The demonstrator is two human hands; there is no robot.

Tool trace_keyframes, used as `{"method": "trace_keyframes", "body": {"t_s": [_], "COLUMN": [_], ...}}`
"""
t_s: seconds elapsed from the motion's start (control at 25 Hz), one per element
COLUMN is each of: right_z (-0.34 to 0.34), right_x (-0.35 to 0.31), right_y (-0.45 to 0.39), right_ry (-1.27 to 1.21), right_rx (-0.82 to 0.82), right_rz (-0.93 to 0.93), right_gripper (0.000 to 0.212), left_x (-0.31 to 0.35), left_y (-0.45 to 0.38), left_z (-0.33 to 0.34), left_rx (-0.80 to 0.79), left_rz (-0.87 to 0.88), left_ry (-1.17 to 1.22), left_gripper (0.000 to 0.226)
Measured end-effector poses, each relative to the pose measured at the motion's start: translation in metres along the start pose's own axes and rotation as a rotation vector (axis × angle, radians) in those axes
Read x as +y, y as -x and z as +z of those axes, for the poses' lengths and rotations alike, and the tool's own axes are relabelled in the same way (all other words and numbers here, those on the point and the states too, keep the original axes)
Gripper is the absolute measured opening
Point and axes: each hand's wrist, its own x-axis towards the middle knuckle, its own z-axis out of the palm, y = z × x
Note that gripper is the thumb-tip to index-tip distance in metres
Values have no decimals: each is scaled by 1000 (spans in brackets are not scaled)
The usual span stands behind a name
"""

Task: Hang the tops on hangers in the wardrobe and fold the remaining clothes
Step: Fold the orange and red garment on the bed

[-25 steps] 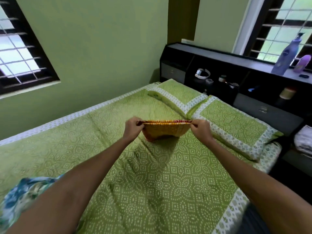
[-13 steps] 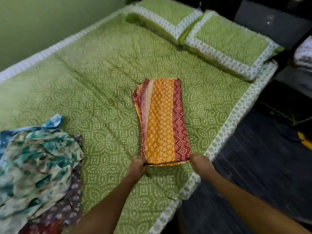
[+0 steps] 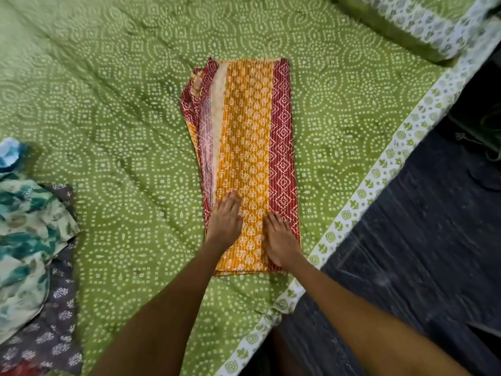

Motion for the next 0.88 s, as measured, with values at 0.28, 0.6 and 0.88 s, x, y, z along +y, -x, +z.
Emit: {"method": "trace_keyframes", "body": {"t_s": [0.28,0.6,0.88], "right_z": [3,-61,-83], "right_x": [31,45,28], "right_y": [-89,-245,-279], "right_ry": [169,230,11], "right_rx": [113,295,484], "right_rz": [-24,-114,136], "right_gripper": [64,75,82], "left_x": [-17,-27,-32], "left_y": [-25,-35,-38], "left_z": [63,86,97], "left_rx": [142,149,221], "left_rz": [-18,-52,-34], "left_ry": [-46,-35,-57], "left_gripper": [73,86,84]}}
